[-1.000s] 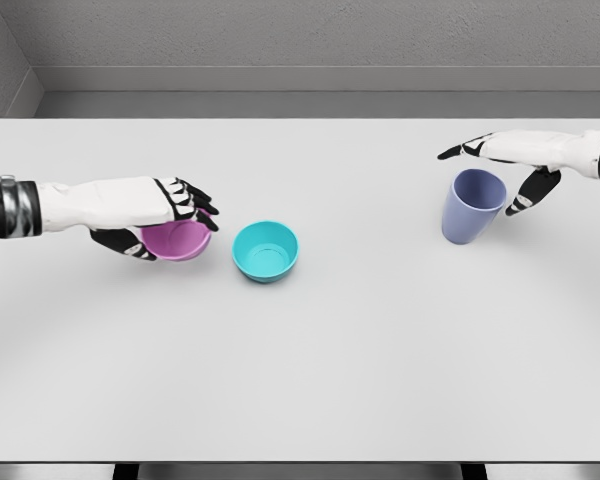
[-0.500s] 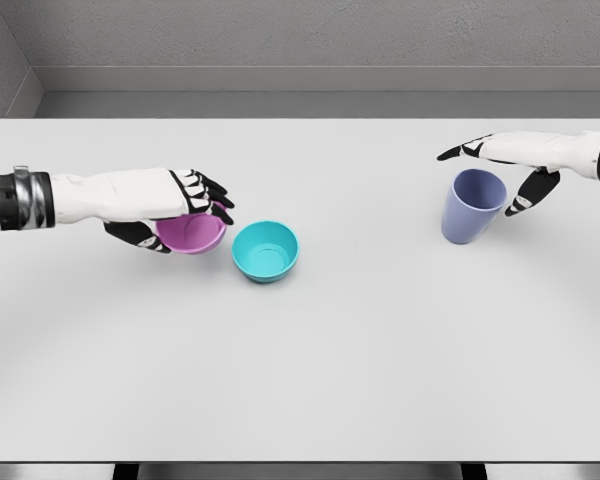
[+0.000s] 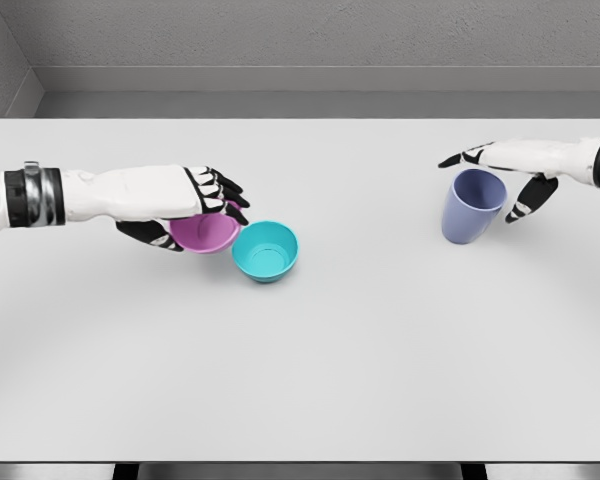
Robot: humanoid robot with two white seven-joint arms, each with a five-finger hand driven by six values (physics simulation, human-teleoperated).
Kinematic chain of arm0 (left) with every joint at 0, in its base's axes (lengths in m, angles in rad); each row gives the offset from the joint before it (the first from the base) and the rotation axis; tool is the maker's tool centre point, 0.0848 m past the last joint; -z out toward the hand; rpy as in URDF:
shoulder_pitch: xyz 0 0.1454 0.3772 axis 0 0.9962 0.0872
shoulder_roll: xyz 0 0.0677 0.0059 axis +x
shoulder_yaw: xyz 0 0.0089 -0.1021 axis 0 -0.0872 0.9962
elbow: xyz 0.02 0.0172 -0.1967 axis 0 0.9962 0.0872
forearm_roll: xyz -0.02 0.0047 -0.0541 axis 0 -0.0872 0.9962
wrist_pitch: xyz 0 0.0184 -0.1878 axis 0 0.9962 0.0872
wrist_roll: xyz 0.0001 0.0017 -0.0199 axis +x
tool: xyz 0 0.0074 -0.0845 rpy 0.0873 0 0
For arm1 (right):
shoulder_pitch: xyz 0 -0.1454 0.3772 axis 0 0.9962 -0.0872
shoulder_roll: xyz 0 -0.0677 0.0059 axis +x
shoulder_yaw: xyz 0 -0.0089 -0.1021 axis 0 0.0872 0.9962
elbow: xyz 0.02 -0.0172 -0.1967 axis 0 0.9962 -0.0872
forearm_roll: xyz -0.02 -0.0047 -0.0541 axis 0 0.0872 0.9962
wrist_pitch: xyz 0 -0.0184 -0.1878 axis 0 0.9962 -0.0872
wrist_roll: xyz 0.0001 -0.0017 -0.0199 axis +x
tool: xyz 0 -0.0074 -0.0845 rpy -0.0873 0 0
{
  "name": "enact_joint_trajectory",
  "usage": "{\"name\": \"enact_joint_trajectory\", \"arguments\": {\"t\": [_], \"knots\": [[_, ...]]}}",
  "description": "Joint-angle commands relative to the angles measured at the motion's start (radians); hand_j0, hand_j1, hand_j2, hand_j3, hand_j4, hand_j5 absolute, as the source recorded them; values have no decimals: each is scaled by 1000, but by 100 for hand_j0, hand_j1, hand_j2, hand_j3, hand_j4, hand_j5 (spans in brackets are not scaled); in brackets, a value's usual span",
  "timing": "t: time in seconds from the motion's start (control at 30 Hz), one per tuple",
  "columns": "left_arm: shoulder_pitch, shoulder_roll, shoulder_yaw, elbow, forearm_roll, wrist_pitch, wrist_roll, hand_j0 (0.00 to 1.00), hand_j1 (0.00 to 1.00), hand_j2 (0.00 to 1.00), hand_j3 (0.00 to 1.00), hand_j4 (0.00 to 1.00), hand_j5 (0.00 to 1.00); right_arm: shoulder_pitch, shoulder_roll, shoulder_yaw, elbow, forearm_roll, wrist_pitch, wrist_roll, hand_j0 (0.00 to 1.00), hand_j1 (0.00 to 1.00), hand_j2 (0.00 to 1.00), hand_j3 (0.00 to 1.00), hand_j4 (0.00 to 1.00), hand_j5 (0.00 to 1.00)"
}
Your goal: Stacking bowl and cup with both arms
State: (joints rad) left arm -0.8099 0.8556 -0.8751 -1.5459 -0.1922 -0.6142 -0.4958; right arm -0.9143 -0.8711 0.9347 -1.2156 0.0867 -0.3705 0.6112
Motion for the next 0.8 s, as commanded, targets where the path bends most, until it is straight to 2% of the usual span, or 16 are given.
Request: {"name": "enact_joint_trajectory", "arguments": {"t": [0.0, 0.3, 0.77], "knots": [[-2, -3, 1, -6, 8, 3, -3, 74, 74, 74, 74, 74, 74, 0, 0, 6, 8, -4, 1, 0, 100, 100, 100, 100, 100, 100], [-12, -44, 1, -11, -6, 3, -9, 74, 74, 74, 74, 74, 74, -12, 8, 6, 4, -4, -1, 0, 100, 100, 100, 100, 100, 100], [-15, -116, -1, -11, -26, 3, -10, 74, 74, 74, 74, 74, 74, -20, -5, 26, -51, 7, -5, 0, 100, 100, 100, 100, 100, 100]]}}
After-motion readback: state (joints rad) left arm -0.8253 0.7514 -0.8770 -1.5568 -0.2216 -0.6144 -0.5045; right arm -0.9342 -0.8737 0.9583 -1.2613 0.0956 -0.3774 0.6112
